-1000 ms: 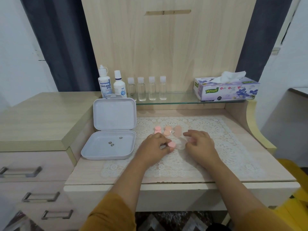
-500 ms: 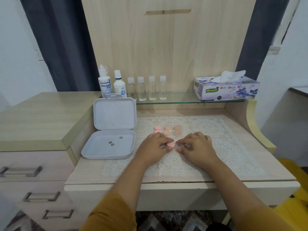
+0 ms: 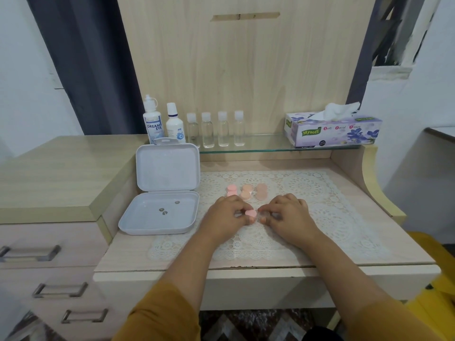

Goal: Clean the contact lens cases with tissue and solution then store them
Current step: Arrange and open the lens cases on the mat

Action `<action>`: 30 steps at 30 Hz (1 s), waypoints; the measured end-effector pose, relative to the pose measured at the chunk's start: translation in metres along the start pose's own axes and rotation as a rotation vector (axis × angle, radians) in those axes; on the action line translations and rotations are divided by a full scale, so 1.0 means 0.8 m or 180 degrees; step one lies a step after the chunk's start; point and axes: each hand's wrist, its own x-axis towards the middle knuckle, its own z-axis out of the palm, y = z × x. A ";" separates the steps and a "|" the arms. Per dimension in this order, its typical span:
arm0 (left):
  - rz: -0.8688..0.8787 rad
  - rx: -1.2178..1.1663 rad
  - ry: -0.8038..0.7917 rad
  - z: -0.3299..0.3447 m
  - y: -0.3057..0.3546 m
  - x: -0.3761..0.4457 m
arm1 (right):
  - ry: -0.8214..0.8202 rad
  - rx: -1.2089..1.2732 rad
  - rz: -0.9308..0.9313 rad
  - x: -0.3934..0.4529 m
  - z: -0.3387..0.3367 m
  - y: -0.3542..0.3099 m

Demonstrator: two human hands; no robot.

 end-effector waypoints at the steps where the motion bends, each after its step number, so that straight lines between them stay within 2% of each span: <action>1: 0.0001 0.0023 0.0005 0.000 0.000 0.000 | 0.0002 0.0011 -0.0002 0.000 0.000 0.000; 9: -0.0063 0.0082 0.0168 0.004 0.001 0.002 | 0.0004 0.0053 -0.0025 -0.002 -0.001 -0.001; 23: -0.0155 -0.0434 0.0012 -0.003 -0.001 -0.003 | -0.0083 0.0013 0.0023 -0.003 -0.001 -0.003; 30: -0.0081 -0.0196 0.0001 -0.002 -0.002 -0.001 | -0.0113 0.0044 0.0048 -0.002 -0.003 -0.003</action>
